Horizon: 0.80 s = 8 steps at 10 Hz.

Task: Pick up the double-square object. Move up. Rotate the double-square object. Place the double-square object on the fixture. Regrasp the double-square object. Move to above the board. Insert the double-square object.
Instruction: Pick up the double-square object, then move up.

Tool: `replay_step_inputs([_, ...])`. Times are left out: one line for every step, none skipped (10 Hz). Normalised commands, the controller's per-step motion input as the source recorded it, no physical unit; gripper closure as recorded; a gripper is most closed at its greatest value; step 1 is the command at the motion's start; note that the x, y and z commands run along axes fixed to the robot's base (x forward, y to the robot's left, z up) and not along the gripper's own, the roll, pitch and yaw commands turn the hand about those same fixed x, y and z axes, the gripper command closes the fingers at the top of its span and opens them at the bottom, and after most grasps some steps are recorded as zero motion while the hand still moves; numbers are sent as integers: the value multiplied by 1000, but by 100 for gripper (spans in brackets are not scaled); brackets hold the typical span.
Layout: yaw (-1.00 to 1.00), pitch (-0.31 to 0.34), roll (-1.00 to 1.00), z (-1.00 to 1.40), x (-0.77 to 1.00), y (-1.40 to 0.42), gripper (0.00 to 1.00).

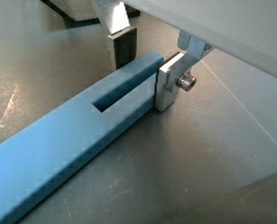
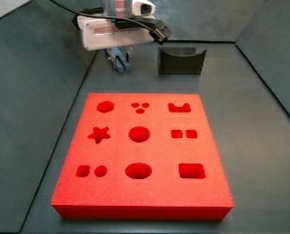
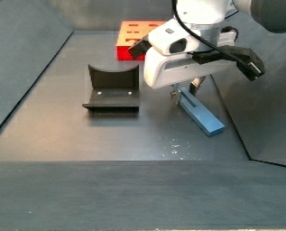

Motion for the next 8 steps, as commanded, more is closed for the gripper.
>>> replay_step_inputs([0,0,0,0,0,0,100])
replay_step_inputs([0,0,0,0,0,0,100])
replay_step_inputs([0,0,0,0,0,0,100])
replay_step_inputs([0,0,0,0,0,0,100])
replay_step_inputs([0,0,0,0,0,0,100])
replay_step_inputs([0,0,0,0,0,0,100])
replay_step_inputs([0,0,0,0,0,0,100])
replay_step_inputs([0,0,0,833,0,0,100])
